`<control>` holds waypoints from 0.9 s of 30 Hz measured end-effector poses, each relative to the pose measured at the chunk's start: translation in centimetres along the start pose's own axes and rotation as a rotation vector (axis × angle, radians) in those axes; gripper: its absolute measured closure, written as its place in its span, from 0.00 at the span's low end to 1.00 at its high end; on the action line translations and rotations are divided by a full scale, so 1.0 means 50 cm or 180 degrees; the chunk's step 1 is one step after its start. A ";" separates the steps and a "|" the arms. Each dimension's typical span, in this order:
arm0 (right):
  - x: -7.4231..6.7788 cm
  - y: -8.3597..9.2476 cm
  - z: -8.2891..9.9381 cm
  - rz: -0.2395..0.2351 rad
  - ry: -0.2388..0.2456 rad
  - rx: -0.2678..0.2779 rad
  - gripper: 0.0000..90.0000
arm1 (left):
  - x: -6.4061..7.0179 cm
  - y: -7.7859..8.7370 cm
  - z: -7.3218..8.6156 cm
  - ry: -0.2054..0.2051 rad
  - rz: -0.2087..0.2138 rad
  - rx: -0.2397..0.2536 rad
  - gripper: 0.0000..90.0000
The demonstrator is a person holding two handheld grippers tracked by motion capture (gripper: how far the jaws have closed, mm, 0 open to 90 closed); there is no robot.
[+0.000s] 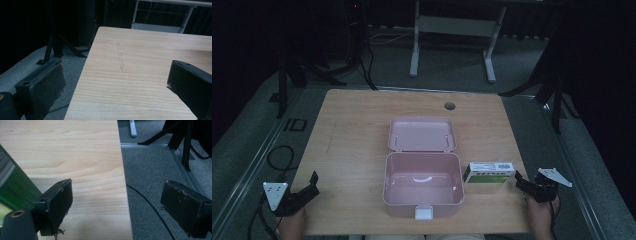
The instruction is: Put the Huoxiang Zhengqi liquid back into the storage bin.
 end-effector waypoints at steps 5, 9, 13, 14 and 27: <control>-0.002 -0.007 0.005 -0.0032 0.0016 -0.0139 0.12 | 0.002 -0.001 0.001 -0.0039 0.0008 -0.0022 0.02; -0.014 -0.008 0.006 -0.0078 0.0188 -0.0201 0.12 | 0.002 -0.002 0.001 -0.0030 0.0015 -0.0024 0.02; -0.014 -0.007 0.008 -0.0171 0.0207 -0.0312 0.12 | 0.002 -0.001 0.001 -0.0028 0.0015 -0.0021 0.02; -0.016 -0.005 0.008 -0.0241 0.0194 -0.0343 0.12 | 0.002 -0.002 0.001 -0.0030 0.0019 -0.0025 0.02; -0.036 0.039 0.010 -0.0863 0.0543 -0.1121 0.12 | 0.005 -0.003 0.003 -0.0048 0.0051 -0.0052 0.02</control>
Point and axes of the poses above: each handheld gripper's, and its own axes: y roughly backward along the jaws, z roughly out of its underside, x roughly to its right, the point moved 9 cm from there along -y, roughly forward along the jaws
